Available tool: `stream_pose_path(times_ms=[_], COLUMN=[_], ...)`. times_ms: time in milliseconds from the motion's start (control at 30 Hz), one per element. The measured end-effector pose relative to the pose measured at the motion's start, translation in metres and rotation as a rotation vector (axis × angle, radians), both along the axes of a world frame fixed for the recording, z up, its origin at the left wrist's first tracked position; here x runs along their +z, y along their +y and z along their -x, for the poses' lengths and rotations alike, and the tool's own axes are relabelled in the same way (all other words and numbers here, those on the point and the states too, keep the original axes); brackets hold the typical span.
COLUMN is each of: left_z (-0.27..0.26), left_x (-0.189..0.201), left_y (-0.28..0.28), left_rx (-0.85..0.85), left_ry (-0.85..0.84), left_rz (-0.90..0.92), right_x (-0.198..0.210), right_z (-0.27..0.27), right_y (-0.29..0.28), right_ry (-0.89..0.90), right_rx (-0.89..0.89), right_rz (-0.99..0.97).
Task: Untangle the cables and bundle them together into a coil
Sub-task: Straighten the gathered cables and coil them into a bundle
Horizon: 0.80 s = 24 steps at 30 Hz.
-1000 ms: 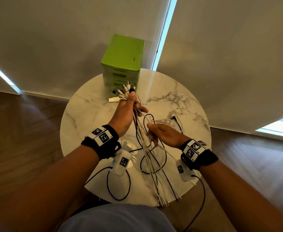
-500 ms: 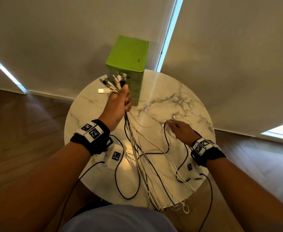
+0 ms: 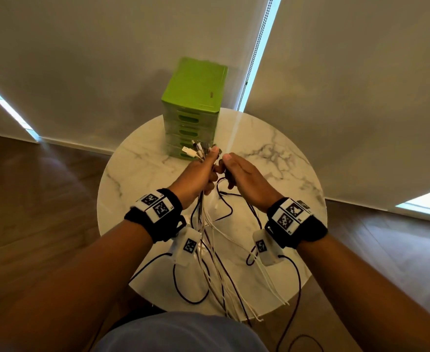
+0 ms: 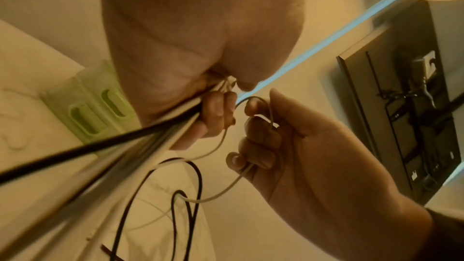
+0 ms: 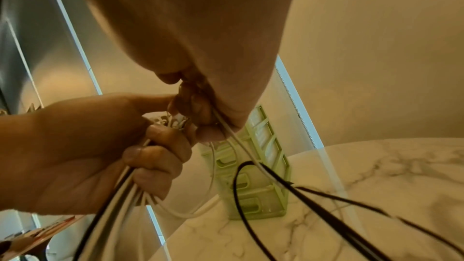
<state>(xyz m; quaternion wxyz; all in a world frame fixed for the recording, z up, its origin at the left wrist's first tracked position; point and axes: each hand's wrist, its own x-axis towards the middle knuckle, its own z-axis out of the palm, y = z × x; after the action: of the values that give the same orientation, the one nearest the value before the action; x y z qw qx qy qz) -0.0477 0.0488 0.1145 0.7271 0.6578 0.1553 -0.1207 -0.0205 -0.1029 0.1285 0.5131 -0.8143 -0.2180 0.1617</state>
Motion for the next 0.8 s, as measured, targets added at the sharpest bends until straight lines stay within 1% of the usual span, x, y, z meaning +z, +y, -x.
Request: stream_pose_path(times_ms=[67,133,233,333,433,467,567,667,800], left_z=[0.000,0.000,-0.003,-0.006,-0.009,-0.010,-0.011,-0.011,-0.009], left_x=[0.000,0.001,0.002,0.000,-0.001,-0.001,-0.001,0.004,0.010], left_y=[-0.001,-0.001,0.000,-0.001,-0.001,-0.001,-0.002,-0.001,0.006], left_rx=[-0.029,-0.007,0.067,0.137,0.164,0.160,0.142,0.175,0.211], left_ry=[0.032,0.037,0.040,0.054,0.048,0.040,0.019,0.012,-0.004], left_rz=[0.049,0.108,0.171,0.238,0.208,0.186,0.138,0.130,0.125], right_x=[-0.002,-0.003,-0.006,-0.018,-0.043,-0.053,-0.075,-0.086,-0.099], right_z=[-0.001,-0.001,0.003,0.006,0.011,0.013,0.014,0.008,-0.005], right_y=[-0.002,-0.004,-0.010,-0.018,-0.031,-0.036,-0.048,-0.055,-0.068], right_ry=[-0.064,-0.082,-0.007,0.029,0.115,0.120,0.036,-0.008,-0.078], right_rx=[0.036,0.060,0.106,0.148,0.158,0.155,0.137,0.108,0.143], right_rz=[0.006,0.017,0.018,0.100,0.162,0.180,0.206,0.231,0.390])
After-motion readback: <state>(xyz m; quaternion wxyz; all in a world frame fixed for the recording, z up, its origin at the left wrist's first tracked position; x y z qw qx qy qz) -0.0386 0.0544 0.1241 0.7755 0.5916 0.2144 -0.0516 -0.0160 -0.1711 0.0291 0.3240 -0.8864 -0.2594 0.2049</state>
